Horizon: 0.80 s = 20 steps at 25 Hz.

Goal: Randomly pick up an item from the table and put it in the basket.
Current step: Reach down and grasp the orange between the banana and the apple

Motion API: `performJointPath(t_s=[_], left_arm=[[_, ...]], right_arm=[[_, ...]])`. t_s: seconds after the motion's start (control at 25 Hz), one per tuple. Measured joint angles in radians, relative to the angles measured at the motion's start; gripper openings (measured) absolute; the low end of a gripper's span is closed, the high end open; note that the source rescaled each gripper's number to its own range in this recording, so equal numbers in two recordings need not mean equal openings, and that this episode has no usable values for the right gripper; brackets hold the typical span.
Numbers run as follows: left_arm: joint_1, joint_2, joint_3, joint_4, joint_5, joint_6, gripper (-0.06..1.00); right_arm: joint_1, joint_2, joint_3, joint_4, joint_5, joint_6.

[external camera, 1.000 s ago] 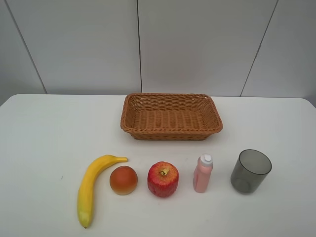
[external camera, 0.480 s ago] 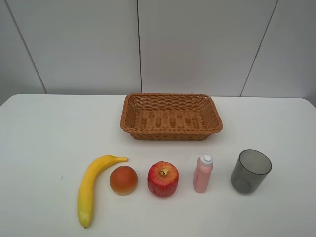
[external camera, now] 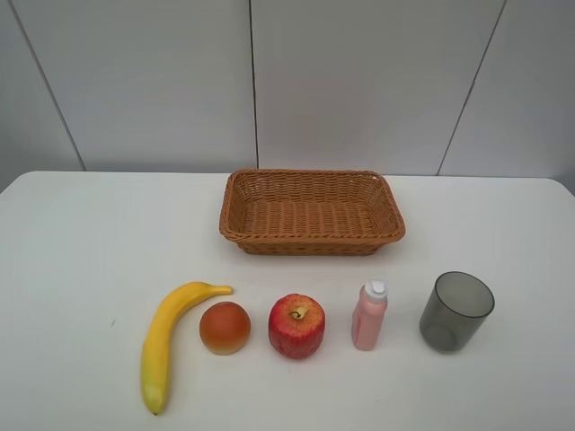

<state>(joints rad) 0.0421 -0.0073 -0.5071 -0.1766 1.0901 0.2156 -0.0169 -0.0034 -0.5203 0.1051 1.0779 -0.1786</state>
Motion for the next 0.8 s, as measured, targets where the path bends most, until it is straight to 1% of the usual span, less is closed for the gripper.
performJointPath(t_s=[0.24,0.48,0.68,0.8], left_arm=[[0.0,0.037,-0.067,0.001,-0.025,-0.006,0.56],[0.0,0.231,-0.168,-0.024,-0.04,-0.006,0.56],[0.0,0.391,-0.231,-0.053,-0.074,0.022,0.56],[-0.028,0.484,-0.257,-0.07,-0.095,0.025,0.56]], right_arm=[[0.0,0.0,0.0,0.0,0.0,0.0],[0.0,0.0,0.0,0.0,0.0,0.0],[0.0,0.0,0.0,0.0,0.0,0.0],[0.0,0.0,0.0,0.0,0.0,0.0]])
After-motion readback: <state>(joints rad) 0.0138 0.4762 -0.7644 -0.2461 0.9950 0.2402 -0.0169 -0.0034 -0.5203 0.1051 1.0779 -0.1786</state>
